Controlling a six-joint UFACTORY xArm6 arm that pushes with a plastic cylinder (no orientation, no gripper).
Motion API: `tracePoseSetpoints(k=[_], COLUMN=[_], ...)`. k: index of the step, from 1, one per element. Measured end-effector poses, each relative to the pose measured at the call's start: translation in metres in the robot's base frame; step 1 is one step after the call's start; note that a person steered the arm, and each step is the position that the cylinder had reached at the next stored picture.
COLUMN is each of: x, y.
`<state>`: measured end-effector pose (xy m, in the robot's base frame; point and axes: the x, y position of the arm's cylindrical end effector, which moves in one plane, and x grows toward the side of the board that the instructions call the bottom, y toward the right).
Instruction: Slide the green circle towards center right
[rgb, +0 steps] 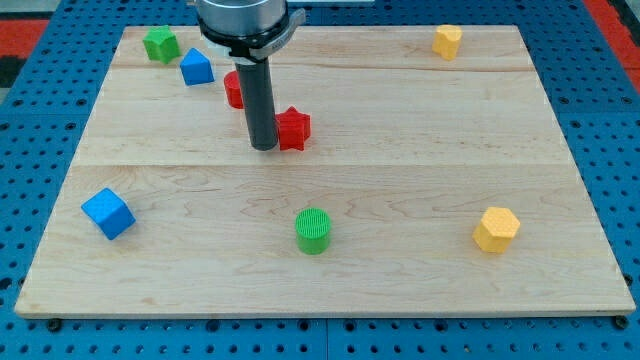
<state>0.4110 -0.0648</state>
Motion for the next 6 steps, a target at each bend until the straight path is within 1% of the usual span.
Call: tracePoseSetpoints(k=[2,3,4,5,6], x=[-0.002,-0.011,0.026,0.073,0.095], y=[0.012,0.021,0.017,0.031,-0.003])
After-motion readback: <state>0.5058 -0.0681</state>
